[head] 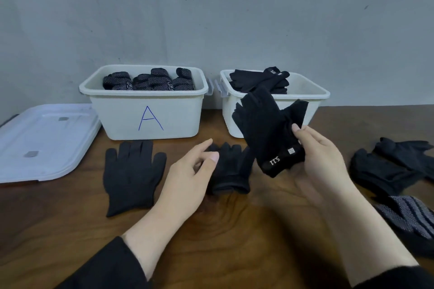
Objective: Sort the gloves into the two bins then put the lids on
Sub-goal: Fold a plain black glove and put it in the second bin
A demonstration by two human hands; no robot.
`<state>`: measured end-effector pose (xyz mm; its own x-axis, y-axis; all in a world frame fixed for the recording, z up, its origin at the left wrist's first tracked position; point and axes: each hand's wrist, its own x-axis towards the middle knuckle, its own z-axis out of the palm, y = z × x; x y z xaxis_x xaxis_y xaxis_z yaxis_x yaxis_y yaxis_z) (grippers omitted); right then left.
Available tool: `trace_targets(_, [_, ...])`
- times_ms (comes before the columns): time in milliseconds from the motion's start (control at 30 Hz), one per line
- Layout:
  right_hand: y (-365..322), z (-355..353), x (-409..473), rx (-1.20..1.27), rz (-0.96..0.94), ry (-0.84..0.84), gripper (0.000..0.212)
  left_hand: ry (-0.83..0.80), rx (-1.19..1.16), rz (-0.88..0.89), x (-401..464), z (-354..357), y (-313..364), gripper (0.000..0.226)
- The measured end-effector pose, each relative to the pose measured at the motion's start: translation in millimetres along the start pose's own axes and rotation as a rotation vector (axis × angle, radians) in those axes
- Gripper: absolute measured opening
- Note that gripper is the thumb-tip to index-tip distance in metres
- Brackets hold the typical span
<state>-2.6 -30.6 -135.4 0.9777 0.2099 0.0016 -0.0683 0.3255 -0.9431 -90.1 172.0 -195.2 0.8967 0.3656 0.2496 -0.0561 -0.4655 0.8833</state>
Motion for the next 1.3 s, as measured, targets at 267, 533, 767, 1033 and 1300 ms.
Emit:
trace_targets(267, [39,30,-3,0.095,0.167,-0.227,0.037,0.000,-0.422,-0.066,6,0,1,0.047])
trace_targets(533, [47,21,16,-0.253,0.028,-0.172,0.030,0.126,-0.401,-0.085,26,8,-10,0.046])
trace_targets(767, [68,4,37,-1.022,-0.121,-0.096,0.013,0.118,0.069,-0.020,23,7,-15,0.026])
trace_targets(1033, [58,-4,37,-1.129,-0.063,-0.038,0.037,0.038,0.419,-0.009,18,5,-16,0.023])
trace_targets(1300, [63,3,32,-0.968,-0.049,-0.189,0.026,-0.143,0.621,-0.029,18,8,-14,0.028])
